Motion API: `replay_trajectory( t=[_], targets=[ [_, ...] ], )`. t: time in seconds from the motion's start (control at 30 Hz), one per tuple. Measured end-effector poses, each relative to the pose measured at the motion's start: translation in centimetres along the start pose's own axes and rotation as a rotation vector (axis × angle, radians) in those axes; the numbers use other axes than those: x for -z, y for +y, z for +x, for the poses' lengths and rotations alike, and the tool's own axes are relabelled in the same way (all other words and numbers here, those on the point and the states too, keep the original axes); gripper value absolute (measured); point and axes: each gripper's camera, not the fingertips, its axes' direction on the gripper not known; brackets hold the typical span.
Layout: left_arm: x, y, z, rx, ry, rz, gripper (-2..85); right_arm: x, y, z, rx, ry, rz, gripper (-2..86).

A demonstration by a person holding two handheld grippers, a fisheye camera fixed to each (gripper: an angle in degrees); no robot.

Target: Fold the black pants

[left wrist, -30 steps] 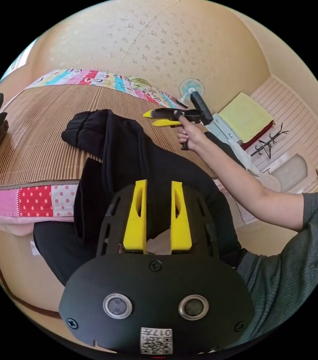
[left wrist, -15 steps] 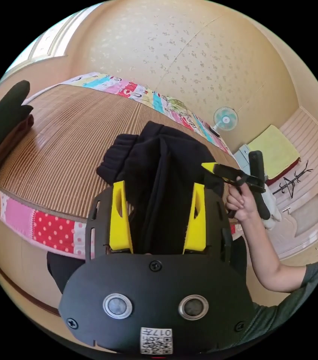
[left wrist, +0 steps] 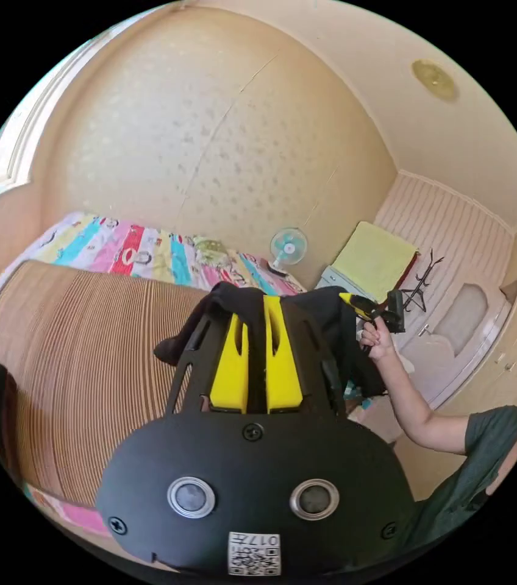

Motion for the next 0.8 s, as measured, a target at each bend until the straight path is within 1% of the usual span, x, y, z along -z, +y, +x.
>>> replay_trajectory(
  t=[0.03, 0.07, 0.1, 0.13, 0.17, 0.2, 0.23, 0.3, 0.33, 0.37, 0.4, 0.47, 0.53, 0.57, 0.6, 0.63, 0.67, 0.73, 0.8],
  targets=[
    [-1.5, -4.7, -1.0, 0.021, 0.012, -0.017, 5.5, 0.0, -2.0, 0.4, -0.015, 0.008, -0.017, 6.3],
    [-3.2, -8.4, -2.8, 0.095, 0.049, -0.076, 7.9, 0.0, -4.9, 0.9, -0.049, 0.068, -0.042, 8.1],
    [-4.1, -9.7, -3.8, 0.151, 0.063, -0.106, 9.1, 0.5, -6.2, 0.9, -0.083, 0.183, -0.018, 9.8],
    [-5.1, -11.2, -5.6, 0.233, 0.069, -0.133, 14.1, 0.8, -6.4, 0.7, -0.094, 0.237, -0.006, 10.6],
    [-5.4, -11.2, -6.8, 0.286, 0.029, -0.131, 16.8, 1.0, -6.2, 0.0, -0.089, 0.302, -0.006, 11.5],
    [-5.6, -10.8, -7.2, 0.294, 0.008, -0.134, 17.0, 0.8, -5.2, -0.7, -0.043, 0.305, -0.030, 11.9],
    [-5.9, -9.4, -7.5, 0.271, -0.024, -0.157, 16.9, 0.6, -4.4, -1.0, -0.017, 0.292, -0.050, 12.0],
    [-7.1, -5.8, -7.6, 0.206, -0.068, -0.254, 16.4, -1.4, 0.8, -0.8, 0.043, 0.241, -0.169, 12.1],
    [-8.1, -2.4, -7.7, 0.176, -0.111, -0.349, 16.5, -2.1, 2.4, -0.5, 0.040, 0.233, -0.207, 12.2],
    [-9.0, 1.5, -7.8, 0.157, -0.148, -0.437, 16.9, -4.0, 5.7, 0.6, 0.023, 0.208, -0.297, 12.3],
    [-9.3, 3.6, -7.9, 0.150, -0.163, -0.476, 17.1, -6.0, 9.3, 1.8, -0.017, 0.174, -0.390, 12.5],
    [-9.4, 12.1, -7.9, 0.141, -0.191, -0.579, 16.9, -9.1, 14.8, 3.1, -0.086, 0.088, -0.493, 13.0],
    [-8.6, 17.4, -7.7, 0.124, -0.248, -0.616, 15.6, -12.0, 19.6, 3.3, -0.164, 0.009, -0.541, 13.5],
    [-7.8, 20.5, -7.6, 0.143, -0.276, -0.635, 14.5, -13.9, 22.1, 2.7, -0.219, -0.069, -0.553, 13.8],
    [-7.4, 21.8, -7.6, 0.161, -0.269, -0.647, 14.6, -15.8, 24.1, 1.7, -0.241, -0.165, -0.574, 14.2],
    [-6.6, 24.0, -7.7, 0.214, -0.216, -0.667, 14.8, -16.8, 24.9, 1.2, -0.255, -0.192, -0.590, 14.4],
    [-5.7, 25.9, -7.8, 0.279, -0.137, -0.677, 14.9, -18.3, 26.4, 0.4, -0.282, -0.201, -0.610, 14.9],
    [-4.4, 28.1, -7.5, 0.358, -0.041, -0.661, 16.0, -20.1, 28.1, -0.5, -0.307, -0.176, -0.637, 15.8],
    [-3.2, 29.5, -6.8, 0.401, -0.039, -0.605, 16.6, -22.3, 29.6, -1.8, -0.270, -0.144, -0.697, 16.5]
  ],
)
